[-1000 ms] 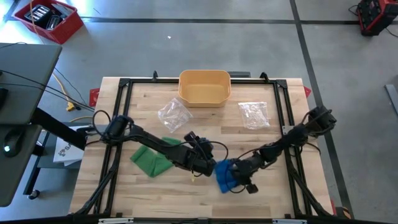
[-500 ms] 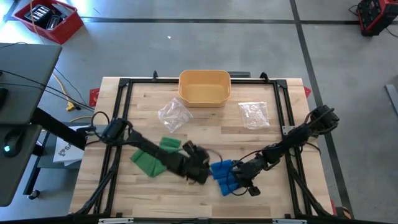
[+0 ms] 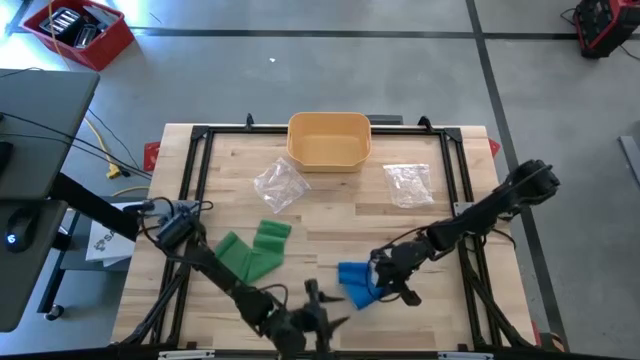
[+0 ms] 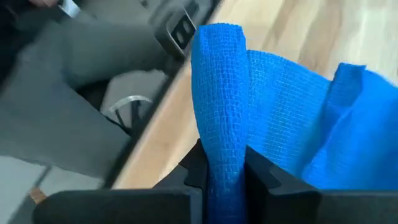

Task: Roll bandage
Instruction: Roll the blue bandage

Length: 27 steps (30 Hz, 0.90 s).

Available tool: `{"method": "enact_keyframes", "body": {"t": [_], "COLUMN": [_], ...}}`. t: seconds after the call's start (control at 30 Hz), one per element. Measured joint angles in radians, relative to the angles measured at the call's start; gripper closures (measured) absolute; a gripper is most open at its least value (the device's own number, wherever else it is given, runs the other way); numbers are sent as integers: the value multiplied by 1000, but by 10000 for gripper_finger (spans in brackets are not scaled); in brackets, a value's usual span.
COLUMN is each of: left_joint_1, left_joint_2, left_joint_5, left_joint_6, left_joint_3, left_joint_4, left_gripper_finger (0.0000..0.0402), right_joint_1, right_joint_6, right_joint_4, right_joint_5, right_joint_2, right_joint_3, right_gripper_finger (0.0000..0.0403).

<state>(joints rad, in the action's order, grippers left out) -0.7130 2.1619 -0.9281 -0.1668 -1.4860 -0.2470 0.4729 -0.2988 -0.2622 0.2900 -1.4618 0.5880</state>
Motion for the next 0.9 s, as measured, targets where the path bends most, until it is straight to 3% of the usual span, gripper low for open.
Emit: {"method": "enact_keyframes", "body": {"t": [0.13,0.4,0.9], "left_joint_1": [-8,6,9], "left_joint_2": [57,98,100], "left_joint_5": [-16,-211,-264], "left_joint_6": [261,464,425], "left_joint_3": [-119,-215,-215], "left_joint_4": [0,15,18], "left_gripper_finger": [224,236,236], "right_joint_1": [-26,-37,-40], "right_joint_6": [-15,-18,-8], "right_joint_4": [-5,-1,-17], "right_joint_5": [17,20,22], "right_joint_2": [65,163,184], "right_joint_3": [0,0,1], "right_gripper_finger": [362,362,362]}}
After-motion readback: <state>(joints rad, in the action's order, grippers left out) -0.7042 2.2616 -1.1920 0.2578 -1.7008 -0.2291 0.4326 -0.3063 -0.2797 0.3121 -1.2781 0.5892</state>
